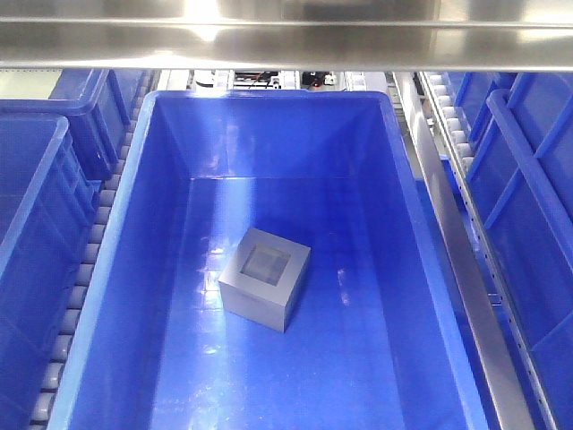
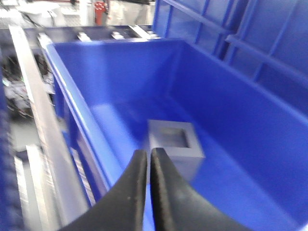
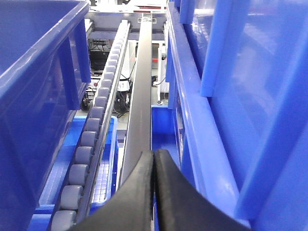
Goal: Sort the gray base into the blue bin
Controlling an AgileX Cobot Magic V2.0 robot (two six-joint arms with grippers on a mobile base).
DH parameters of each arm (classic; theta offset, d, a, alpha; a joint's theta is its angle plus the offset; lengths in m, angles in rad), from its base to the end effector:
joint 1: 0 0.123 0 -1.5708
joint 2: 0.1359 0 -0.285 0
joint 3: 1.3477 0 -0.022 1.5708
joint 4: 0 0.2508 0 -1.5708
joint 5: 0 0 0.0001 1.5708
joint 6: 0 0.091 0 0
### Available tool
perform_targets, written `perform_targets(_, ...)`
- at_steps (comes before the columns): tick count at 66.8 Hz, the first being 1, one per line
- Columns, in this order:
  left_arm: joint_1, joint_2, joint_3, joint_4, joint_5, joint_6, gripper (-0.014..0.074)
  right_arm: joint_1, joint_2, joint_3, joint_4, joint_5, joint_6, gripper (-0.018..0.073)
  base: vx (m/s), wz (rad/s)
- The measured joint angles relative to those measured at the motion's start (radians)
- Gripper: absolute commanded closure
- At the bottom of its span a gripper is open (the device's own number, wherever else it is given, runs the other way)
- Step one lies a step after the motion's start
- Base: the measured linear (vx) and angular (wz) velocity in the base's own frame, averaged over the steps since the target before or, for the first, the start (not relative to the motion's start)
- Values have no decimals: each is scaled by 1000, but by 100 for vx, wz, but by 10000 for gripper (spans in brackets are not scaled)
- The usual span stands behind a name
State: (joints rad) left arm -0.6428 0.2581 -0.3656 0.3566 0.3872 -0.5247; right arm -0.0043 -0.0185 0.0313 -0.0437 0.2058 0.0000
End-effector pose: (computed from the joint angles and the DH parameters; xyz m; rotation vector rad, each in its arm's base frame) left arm 0.0613 -0.0308 0.2871 0.2977 1.7404 -0.4959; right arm 0.0556 -0.0011 0.1850 -0.0261 1.7020 -0.0427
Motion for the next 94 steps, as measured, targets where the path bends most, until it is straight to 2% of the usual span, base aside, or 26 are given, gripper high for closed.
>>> perform_targets(7,44,-47,32,-38,0,52,605,0,0,0,0,0,0,564,0,0)
perform_targets(15,144,-92,92,-59,-14,92,605,0,0,0,0,0,0,564,0,0)
perform_targets(30,439,-176,206,-149,-88,113,605,0,0,0,0,0,0,564,0,0)
perform_targets(38,567,-213,268,-256,-127,217,605,0,0,0,0,0,0,564,0,0)
perform_targets(42,608,-221,302,-310,-155,276,605,0,0,0,0,0,0,564,0,0)
perform_targets(46,631,-227,340,-357,-195,337,605,0,0,0,0,0,0,564,0,0)
perform_targets(52,640,-228,384,-388,-250,373,605,0,0,0,0,0,0,564,0,0)
perform_targets(70,640,-228,393,-387,-272,469,605,0,0,0,0,0,0,564,0,0)
perform_targets(94,700,-270,394,-341,-260,481,605,0,0,0,0,0,0,564,0,0)
